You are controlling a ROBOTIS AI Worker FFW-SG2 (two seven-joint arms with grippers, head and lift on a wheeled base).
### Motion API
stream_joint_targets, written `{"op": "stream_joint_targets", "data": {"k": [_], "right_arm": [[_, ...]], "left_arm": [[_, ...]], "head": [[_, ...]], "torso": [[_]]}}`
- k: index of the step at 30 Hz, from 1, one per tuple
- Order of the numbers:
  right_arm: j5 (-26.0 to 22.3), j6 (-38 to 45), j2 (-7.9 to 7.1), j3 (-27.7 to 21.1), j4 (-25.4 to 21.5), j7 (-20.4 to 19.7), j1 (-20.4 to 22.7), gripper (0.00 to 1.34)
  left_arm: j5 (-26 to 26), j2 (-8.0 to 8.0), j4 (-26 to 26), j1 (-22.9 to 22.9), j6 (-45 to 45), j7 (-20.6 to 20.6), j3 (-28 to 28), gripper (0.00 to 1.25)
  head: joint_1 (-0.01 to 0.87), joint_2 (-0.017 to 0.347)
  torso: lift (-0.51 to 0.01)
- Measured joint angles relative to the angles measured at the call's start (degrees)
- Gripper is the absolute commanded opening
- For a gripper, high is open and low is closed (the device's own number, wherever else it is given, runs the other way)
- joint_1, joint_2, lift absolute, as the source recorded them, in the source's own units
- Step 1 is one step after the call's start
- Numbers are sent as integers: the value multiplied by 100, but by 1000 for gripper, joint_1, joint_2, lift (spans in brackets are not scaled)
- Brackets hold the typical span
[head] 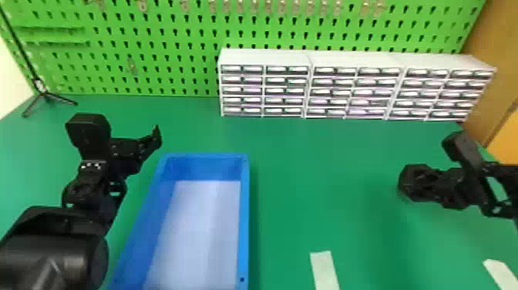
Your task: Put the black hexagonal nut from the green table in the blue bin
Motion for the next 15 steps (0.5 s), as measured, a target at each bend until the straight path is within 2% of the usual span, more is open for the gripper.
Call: {"op": "stream_joint_targets", "data": {"k": [6,15], "right_arm": [[-26,0,17,-110,-109,-32,-11,368],[-245,22,227,-186,-372,-88,11,368]], "left_arm": [[12,2,-1,11,0,0,1,1078],[20,2,-2,28,0,0,11,1078]], "head": [[683,28],[683,28]], "torso": [[-96],[-96]]}}
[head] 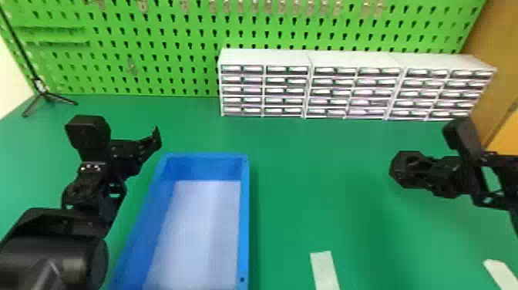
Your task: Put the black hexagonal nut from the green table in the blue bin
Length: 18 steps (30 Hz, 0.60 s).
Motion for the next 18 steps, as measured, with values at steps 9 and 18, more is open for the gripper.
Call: {"op": "stream_joint_targets", "data": {"k": [9,18], "right_arm": [[-254,61,276,-189,-275,-6,55,368],[-560,74,633,-196,-544,-24,43,368]], "left_arm": [[0,0,-4,2,0,0,8,1078],[0,0,-4,10,0,0,14,1078]], "head": [[683,28],[683,28]], "torso": [[-96],[-96]]}}
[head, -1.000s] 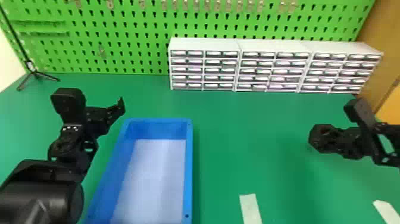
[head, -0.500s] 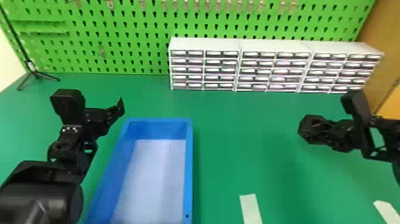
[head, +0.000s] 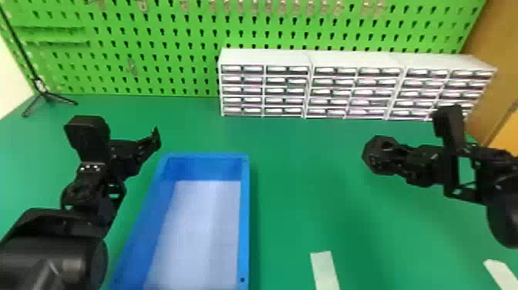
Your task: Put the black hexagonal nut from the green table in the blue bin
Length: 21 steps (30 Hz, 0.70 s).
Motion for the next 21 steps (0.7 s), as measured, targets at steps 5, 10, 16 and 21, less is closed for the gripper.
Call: {"op": "stream_joint_targets", "data": {"k": [5,10,16,21], "right_arm": [[-206,5,172,101,-156,-32,-19,368],[-404,16,309,206,-307,-51,-34,368],[-634,46,493,324,-475,-61,-52,368],[-812,60,610,495,-599,-61,-75,368]], "left_arm": [[12,0,-8,12,0,0,13,1078],[17,0,-22,25,0,0,26,1078],[18,0,-37,27,0,0,28,1078],[18,0,-38,27,0,0,29,1078]], "head": [[683,28],[683,28],[683,28],[683,28]], "torso": [[-96],[-96],[-96],[-96]]}}
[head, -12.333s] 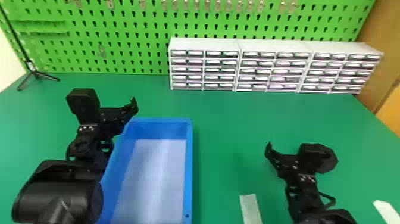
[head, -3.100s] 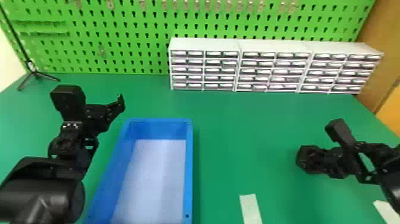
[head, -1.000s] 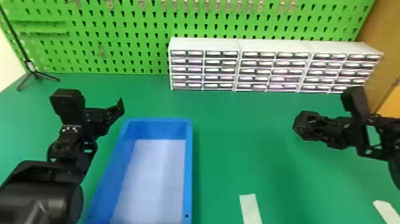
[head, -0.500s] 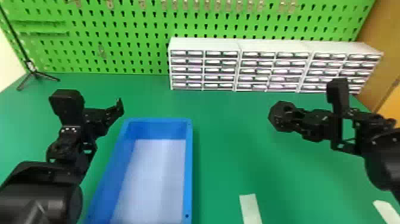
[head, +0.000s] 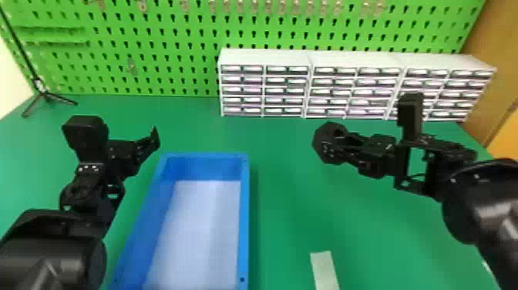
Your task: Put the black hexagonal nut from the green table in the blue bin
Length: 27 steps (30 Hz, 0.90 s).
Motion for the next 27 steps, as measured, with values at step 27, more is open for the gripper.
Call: {"op": "stream_joint_targets", "data": {"k": [27], "right_arm": [[-933,229,526,940,-509,-8,-177,368]], "left_arm": [[0,0,-1,-37,9,3,-58,1078]], "head": [[683,28]], "torso": [[-96]]}}
